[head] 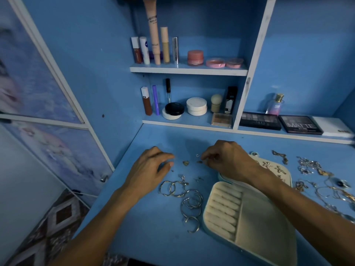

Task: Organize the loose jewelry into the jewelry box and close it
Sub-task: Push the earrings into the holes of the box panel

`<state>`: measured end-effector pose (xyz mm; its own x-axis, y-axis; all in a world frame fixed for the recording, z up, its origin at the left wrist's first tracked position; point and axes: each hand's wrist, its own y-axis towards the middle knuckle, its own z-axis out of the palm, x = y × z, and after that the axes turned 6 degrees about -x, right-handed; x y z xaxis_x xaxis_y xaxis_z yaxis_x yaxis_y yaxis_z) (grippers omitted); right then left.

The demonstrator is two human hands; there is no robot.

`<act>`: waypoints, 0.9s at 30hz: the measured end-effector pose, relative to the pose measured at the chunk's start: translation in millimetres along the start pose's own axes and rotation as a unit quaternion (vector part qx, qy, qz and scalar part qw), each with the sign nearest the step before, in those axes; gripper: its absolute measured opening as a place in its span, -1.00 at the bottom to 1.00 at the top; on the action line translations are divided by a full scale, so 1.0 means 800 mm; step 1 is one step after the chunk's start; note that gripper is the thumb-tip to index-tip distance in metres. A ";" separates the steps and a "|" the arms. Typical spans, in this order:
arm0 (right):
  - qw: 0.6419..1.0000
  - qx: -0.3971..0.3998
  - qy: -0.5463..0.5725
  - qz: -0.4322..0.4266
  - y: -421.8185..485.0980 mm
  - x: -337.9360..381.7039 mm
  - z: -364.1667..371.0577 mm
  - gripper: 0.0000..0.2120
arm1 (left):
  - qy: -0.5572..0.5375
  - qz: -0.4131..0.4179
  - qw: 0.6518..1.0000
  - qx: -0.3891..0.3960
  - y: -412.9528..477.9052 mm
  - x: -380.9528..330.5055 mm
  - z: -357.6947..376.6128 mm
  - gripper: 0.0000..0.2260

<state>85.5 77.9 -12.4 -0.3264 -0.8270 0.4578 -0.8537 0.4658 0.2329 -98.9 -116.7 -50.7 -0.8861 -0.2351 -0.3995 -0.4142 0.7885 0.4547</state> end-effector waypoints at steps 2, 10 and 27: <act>1.000 0.006 -0.003 -0.003 0.003 0.006 0.003 -0.85 | 0.003 0.027 1.000 0.005 0.003 -0.004 0.006 -0.76; 1.000 0.005 -0.020 0.012 0.005 0.005 0.002 -0.86 | 0.027 0.078 0.996 0.024 0.027 -0.021 0.028 -0.59; 1.000 -0.006 -0.005 0.003 0.019 0.007 -0.004 -0.85 | -0.366 -0.172 0.913 -0.056 0.029 -0.036 0.004 -0.86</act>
<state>71.6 81.2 -3.7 -0.3354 -0.8274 0.4505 -0.8466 0.4745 0.2413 -82.1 -90.0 -30.8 -0.3404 0.0180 -0.9401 -0.6962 0.6673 0.2648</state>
